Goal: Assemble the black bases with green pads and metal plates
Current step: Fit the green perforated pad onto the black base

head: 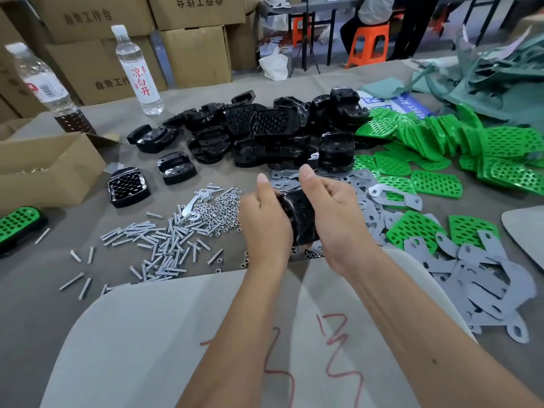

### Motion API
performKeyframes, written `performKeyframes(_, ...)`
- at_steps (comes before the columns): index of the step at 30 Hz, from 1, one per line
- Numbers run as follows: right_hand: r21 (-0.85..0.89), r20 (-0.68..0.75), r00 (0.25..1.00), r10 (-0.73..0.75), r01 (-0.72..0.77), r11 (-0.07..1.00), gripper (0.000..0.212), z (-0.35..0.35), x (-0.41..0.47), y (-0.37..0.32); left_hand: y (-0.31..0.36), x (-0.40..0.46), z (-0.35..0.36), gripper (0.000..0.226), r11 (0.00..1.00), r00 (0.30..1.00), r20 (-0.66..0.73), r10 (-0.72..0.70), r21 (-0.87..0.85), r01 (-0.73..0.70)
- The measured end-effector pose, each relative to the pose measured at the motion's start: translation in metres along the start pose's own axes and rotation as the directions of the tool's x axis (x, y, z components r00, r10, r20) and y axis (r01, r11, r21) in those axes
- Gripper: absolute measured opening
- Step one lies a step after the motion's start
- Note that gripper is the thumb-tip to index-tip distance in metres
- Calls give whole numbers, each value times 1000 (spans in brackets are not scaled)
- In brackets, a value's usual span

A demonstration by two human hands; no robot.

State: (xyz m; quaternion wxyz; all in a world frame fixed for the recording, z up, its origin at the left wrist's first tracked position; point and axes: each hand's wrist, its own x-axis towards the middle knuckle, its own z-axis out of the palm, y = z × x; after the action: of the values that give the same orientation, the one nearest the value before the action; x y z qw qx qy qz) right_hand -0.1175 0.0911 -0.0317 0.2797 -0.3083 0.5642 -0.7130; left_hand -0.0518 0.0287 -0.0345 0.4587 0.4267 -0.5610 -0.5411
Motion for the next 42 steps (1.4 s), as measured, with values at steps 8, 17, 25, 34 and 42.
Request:
performKeyframes(8,-80,1,1000,21,-21,997,57,-4,3,-6,-5,5,4,57,997,997,-36,74,24,-74)
performKeyframes(17,-378,-119,993,-1,-44,925,78,-55,36,-28,16,4,20,54,893,898,370,239,278,-353)
performKeyframes(25,-895,-434,901,-22,-429,120,73,-134,62,-29,15,0,61,35,907,887,265,-377,-89,412)
performKeyframes(34,-899,-345,926,157,-373,231,64,-128,71,-38,6,-16,79,39,867,881,167,-443,-171,468)
performKeyframes(42,-834,-384,916,112,-397,384,17,-138,73,-45,14,-15,76,30,868,880,207,-427,-179,463)
